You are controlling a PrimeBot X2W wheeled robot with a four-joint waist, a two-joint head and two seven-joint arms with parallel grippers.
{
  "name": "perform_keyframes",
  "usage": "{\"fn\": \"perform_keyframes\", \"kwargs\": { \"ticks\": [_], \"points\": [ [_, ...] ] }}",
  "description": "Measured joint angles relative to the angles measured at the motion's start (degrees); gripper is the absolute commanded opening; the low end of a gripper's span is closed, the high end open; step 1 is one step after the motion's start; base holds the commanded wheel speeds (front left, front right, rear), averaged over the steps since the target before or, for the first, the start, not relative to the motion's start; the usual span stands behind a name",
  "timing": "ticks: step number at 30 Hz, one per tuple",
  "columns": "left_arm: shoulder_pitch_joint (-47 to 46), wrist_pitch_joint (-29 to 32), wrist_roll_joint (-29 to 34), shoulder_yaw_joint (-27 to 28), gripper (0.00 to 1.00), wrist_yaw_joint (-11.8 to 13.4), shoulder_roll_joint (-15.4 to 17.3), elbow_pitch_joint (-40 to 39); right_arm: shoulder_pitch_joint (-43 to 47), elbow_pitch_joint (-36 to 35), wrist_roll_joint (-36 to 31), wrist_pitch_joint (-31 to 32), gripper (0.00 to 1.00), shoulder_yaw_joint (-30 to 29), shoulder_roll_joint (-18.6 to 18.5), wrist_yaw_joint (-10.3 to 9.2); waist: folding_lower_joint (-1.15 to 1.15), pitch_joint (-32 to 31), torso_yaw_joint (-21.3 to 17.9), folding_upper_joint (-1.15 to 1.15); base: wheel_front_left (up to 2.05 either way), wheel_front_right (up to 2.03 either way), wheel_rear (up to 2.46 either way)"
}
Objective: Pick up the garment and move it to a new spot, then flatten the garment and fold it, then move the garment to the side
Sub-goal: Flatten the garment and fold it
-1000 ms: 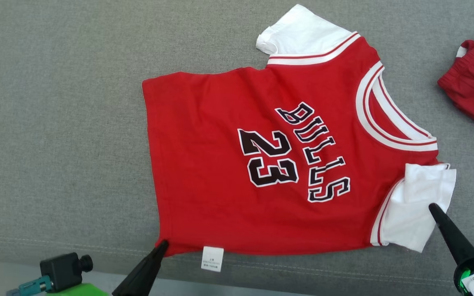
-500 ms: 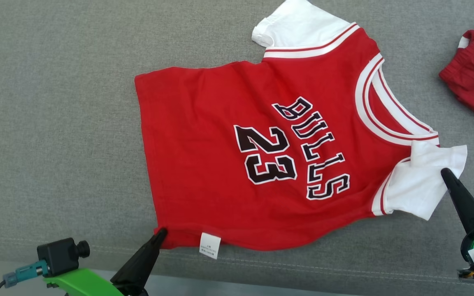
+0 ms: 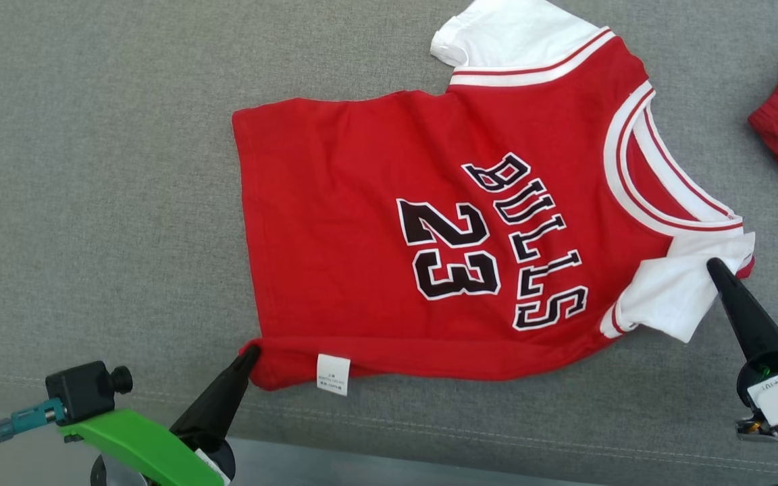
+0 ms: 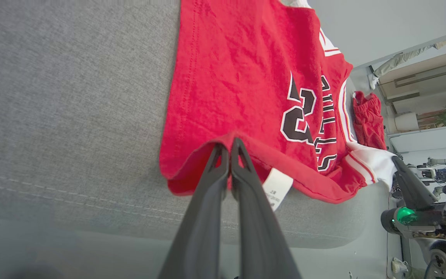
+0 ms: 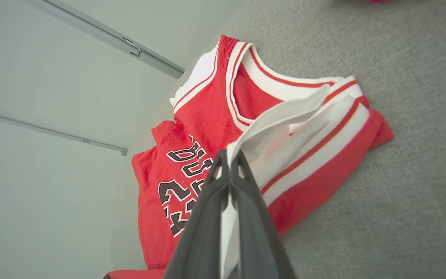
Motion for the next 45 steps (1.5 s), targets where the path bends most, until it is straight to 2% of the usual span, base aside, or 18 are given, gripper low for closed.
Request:
{"fn": "perform_keyframes", "kwargs": {
  "ticks": [9, 26, 45],
  "points": [
    [-2.68, 1.52, -0.23, -0.58, 0.00, 0.00, -0.01, 1.26, -3.75, 1.35, -1.72, 0.23, 0.00, -1.12, -0.93, -1.38, 0.00, 1.40, 0.19, 0.00, 0.00, 0.00, 0.00],
    [-5.82, 2.24, -0.23, -1.23, 0.00, 0.00, -0.42, 4.72, -8.48, 5.12, -5.20, 0.76, 0.00, -0.88, -1.20, -1.88, 0.00, 3.52, 1.36, 0.00, 0.00, 0.00, 0.00],
    [-9.46, 2.23, -0.10, -1.52, 0.02, -0.01, -0.90, 5.98, -13.64, 7.39, -8.59, -0.11, 0.00, 0.73, 0.64, -2.32, 0.00, 5.55, 1.05, 0.00, 0.00, 0.00, 0.00]
  ]
}}
